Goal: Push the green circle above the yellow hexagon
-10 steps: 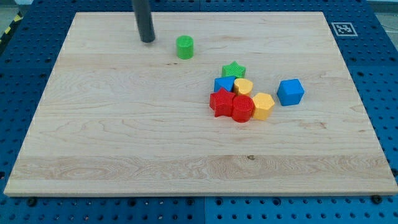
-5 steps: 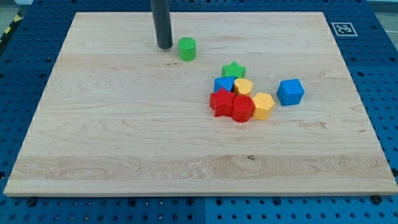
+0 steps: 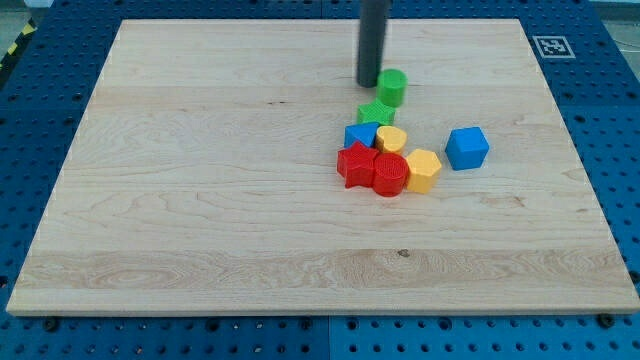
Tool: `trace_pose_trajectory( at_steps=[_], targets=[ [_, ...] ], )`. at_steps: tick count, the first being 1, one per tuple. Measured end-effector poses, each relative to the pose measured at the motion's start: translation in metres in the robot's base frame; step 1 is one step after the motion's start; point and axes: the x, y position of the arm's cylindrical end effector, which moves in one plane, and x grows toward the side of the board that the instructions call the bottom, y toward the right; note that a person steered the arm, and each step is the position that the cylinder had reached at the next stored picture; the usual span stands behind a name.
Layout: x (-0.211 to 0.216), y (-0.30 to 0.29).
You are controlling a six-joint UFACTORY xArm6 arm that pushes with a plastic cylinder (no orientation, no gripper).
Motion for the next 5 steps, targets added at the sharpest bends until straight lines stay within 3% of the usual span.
trace_pose_trajectory(
  at_steps=[2, 5],
  targets=[
    [-0.012, 0.020],
    [0.073, 0.037]
  ],
)
